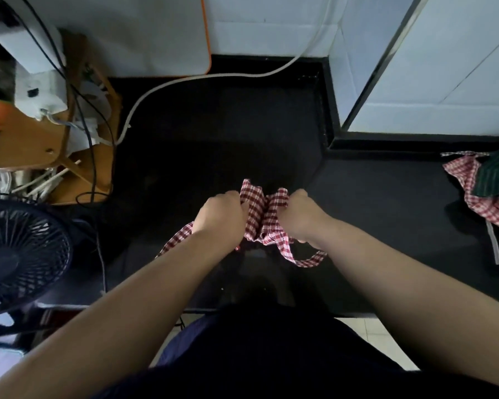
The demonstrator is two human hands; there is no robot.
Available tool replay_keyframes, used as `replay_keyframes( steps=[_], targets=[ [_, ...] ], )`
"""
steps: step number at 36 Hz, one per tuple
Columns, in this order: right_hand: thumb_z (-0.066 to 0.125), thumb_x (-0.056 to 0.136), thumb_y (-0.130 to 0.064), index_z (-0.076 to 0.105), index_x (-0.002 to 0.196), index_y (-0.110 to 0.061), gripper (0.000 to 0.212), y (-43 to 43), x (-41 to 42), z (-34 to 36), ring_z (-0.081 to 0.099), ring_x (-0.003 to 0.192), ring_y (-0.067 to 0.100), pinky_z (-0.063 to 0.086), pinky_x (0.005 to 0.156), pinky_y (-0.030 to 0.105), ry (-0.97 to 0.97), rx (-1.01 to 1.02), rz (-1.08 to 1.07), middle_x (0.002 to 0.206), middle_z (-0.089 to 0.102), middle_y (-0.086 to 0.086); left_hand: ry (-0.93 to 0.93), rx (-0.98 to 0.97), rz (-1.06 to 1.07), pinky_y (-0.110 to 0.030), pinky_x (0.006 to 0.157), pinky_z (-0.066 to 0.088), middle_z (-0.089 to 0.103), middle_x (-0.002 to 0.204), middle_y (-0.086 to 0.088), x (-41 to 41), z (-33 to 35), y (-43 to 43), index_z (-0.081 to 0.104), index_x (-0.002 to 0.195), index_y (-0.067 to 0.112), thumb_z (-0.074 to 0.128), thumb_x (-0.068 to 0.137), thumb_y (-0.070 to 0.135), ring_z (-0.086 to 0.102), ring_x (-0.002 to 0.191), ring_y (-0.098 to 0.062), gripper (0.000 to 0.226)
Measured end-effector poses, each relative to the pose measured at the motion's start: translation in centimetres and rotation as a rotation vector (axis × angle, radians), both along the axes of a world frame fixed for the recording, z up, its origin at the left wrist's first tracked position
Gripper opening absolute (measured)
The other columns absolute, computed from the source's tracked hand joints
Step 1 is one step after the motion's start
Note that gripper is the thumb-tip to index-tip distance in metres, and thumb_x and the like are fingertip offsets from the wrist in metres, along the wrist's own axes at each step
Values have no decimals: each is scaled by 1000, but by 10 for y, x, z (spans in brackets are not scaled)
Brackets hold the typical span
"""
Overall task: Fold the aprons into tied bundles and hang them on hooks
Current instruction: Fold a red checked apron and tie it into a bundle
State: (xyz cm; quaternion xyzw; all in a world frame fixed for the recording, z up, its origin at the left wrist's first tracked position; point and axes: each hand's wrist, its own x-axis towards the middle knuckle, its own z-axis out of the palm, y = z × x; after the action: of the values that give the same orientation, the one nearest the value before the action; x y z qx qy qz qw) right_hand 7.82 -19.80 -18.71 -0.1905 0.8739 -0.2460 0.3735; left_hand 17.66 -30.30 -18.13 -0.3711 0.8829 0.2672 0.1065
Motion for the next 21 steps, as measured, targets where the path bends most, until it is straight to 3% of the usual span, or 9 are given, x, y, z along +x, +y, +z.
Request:
replay_keyframes(
  steps=[3,6,8,10,12,14,17,19,21],
  targets=[
    [40,100,-14,39,92,-7,10,0,2,-3,38,52,9,27,45,22,12,-64,17,65,42,0,55,19,72,-26,45,34,62,84,-8,2,1,-1,51,101,6,43,101,29,58,67,-19,25],
    [42,100,-19,37,67,-17,34,7,-2,-5,34,45,9,28,46,22,-56,-143,1,55,38,-2,139,63,104,-28,46,38,58,72,-4,3,1,1,51,94,7,49,99,29,55,60,-17,23],
    [46,100,-21,39,64,-16,37,13,-7,-6,34,46,10,32,52,25,-159,-189,-35,53,39,-2,188,44,111,-32,51,43,59,72,-5,4,0,5,51,91,7,50,98,29,57,63,-21,23],
    [46,100,-22,51,74,-13,28,17,-11,-4,41,54,10,36,60,27,-326,-247,-104,62,51,1,235,17,122,-38,56,47,61,74,-6,5,0,7,53,89,8,51,97,30,59,66,-24,24],
    [44,99,-20,55,81,-8,24,20,-15,0,42,62,14,35,63,28,-535,-314,-217,66,51,8,279,25,152,-40,60,50,63,74,-6,5,-1,8,57,88,9,52,97,30,61,67,-25,24],
    [35,99,-15,53,86,-5,24,21,-17,2,40,64,16,35,66,30,-683,-359,-284,55,45,5,314,59,199,-37,62,51,66,74,-4,7,-1,7,62,86,12,55,95,31,63,69,-21,22],
    [30,90,4,51,90,-5,23,22,-19,4,42,64,15,37,66,29,-742,-354,-228,42,47,-5,322,108,226,-34,66,52,68,75,-1,11,-1,3,66,85,17,58,93,29,65,70,-17,16],
    [38,88,12,55,99,-4,25,22,-19,1,45,69,14,39,66,27,-692,-336,-147,63,51,-2,306,132,210,-33,65,53,68,74,0,13,0,0,66,84,20,57,93,28,63,66,-16,15],
    [49,89,9,57,117,-3,32,22,-20,-2,51,79,13,44,71,27,-518,-288,-23,82,50,-3,286,110,178,-31,63,52,67,77,4,13,-1,-2,66,85,20,57,93,27,62,68,-13,14]
  ],
)
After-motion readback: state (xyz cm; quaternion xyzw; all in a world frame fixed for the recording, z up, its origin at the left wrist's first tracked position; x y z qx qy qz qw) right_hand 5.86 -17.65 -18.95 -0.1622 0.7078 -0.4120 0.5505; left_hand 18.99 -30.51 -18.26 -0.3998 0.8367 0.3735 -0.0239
